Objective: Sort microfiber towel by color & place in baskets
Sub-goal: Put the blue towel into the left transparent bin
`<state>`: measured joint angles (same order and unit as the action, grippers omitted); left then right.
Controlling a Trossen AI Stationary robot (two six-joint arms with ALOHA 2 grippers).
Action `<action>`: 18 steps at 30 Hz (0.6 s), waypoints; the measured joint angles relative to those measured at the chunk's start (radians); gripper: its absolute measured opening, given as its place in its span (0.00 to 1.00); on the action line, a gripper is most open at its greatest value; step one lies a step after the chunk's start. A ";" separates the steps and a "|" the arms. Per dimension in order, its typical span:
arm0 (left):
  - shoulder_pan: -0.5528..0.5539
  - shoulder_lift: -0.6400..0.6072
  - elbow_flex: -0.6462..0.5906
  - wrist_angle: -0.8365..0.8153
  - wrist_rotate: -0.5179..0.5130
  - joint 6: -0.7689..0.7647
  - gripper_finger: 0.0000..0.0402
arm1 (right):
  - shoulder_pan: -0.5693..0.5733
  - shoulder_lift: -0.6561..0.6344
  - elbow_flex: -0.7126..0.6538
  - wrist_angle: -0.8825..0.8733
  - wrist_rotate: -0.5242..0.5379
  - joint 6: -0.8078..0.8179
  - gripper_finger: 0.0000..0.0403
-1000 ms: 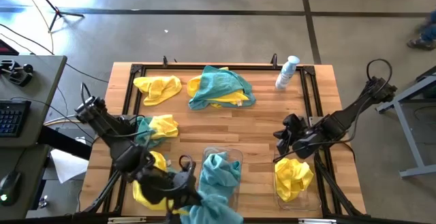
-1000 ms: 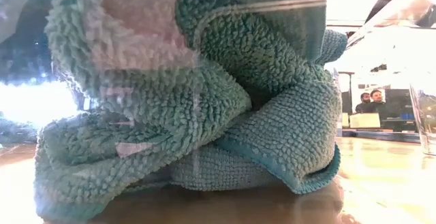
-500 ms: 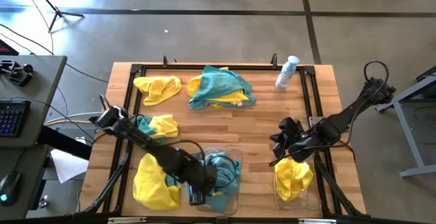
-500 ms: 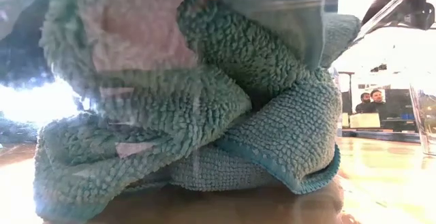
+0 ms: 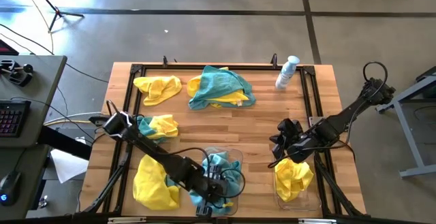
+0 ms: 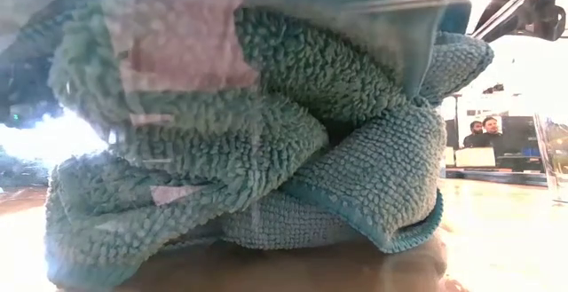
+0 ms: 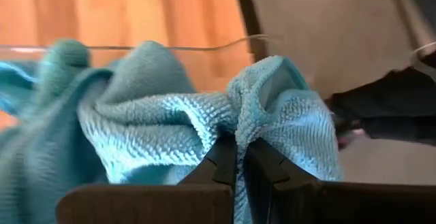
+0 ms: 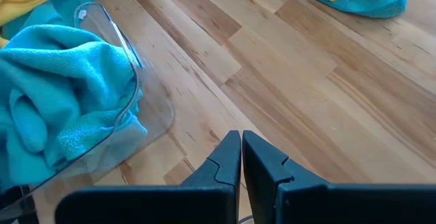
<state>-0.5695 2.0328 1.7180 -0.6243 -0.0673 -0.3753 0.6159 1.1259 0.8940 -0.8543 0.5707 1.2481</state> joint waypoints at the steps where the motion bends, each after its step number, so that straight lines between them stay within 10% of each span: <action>1: 0.000 0.001 0.000 -0.001 -0.021 0.028 0.00 | 0.000 0.000 0.000 -0.001 0.000 0.000 0.03; 18: 0.034 0.155 0.001 -0.069 -0.003 0.021 0.00 | 0.000 0.000 0.000 -0.002 -0.003 0.001 0.03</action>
<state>-0.5357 2.1878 1.7191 -0.6928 -0.0702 -0.3542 0.6159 1.1259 0.8940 -0.8558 0.5678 1.2488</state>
